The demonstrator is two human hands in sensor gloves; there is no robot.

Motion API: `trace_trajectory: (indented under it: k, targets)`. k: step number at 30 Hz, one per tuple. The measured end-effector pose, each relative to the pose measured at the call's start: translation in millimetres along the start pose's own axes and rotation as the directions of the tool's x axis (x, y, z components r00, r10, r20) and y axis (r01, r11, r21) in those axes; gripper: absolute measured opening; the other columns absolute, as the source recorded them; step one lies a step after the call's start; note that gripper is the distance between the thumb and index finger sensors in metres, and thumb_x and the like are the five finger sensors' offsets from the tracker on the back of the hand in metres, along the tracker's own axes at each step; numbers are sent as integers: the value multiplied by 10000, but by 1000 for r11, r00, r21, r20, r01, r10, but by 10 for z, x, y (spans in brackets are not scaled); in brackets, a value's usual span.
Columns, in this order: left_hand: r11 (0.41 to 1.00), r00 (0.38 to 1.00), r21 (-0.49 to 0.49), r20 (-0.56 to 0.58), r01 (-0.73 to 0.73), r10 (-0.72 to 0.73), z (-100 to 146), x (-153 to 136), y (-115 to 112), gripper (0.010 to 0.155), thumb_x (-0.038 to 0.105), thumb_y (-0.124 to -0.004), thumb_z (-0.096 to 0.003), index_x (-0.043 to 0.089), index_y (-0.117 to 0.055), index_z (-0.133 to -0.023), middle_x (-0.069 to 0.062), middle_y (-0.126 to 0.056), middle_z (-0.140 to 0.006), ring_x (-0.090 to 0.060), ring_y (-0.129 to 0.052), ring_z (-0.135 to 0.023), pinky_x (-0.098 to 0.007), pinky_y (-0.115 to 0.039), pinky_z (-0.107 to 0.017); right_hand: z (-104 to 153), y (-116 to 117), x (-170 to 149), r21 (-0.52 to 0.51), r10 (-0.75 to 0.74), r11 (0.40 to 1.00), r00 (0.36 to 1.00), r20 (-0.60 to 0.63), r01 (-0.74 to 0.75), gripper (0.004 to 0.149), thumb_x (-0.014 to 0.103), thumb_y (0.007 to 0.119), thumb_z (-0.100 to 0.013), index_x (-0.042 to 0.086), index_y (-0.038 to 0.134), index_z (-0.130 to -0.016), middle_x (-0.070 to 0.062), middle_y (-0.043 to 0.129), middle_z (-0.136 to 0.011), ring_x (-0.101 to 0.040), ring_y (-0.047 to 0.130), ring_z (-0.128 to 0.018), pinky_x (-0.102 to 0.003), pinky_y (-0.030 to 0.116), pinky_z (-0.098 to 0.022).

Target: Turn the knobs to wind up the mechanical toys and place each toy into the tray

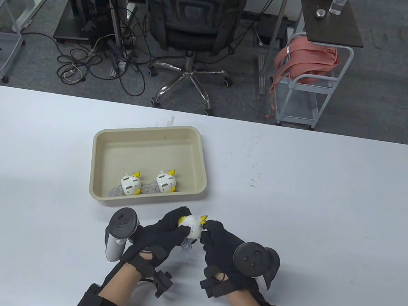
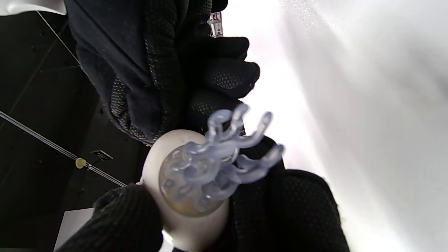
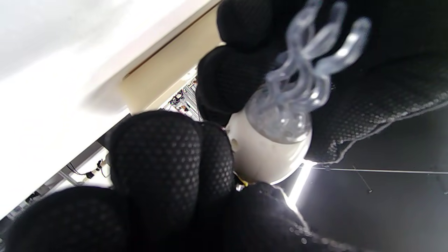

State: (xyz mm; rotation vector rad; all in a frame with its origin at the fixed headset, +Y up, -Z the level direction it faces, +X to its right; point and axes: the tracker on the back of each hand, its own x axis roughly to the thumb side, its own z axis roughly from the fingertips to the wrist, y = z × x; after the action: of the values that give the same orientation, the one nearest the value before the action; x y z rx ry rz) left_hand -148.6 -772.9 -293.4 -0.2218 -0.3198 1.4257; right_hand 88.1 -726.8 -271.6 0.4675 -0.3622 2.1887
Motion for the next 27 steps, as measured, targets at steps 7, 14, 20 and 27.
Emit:
trace_trajectory:
  k: [7,14,20,27]
  targets:
    - [999,1000,-46,22,-17,18,-10,11,-49,711,442,-775,-501,130,-525,-1088,-178,-800,-997,-262,-1035,-754,-446,-822,-625,2,-44,2,-31,19,999,1000,-14,-19,434,296,730,-460,-82,875,-616,-88,1045,-343,-169,1006,-129,-351,848,-89]
    - [998,994,-44,99,53,-48,-2,103,-50,695,395,-818,-481,272,-521,-1097,-49,-716,-1103,-278,-957,-887,-475,-765,-695,-2,-24,-253,-25,-384,917,864,-326,398,432,328,756,-473,-74,914,-459,25,1027,-172,-67,968,43,-279,832,49]
    - [994,989,-19,102,107,-104,3,121,-37,696,396,-821,-476,262,-529,-1093,-53,-735,-1089,-284,-980,-850,-465,-785,-676,3,0,-296,-19,-382,917,863,-331,398,436,333,760,-482,-76,912,-494,-10,1045,-208,-105,989,-1,-304,839,12]
    - [994,992,7,68,108,-109,9,114,-28,688,398,-816,-475,201,-558,-1081,-125,-782,-1038,-299,-1024,-781,-464,-824,-627,12,-46,-196,-58,-254,967,941,-226,247,438,303,812,-483,-81,844,-693,-142,1041,-445,-232,1018,-223,-388,847,-151]
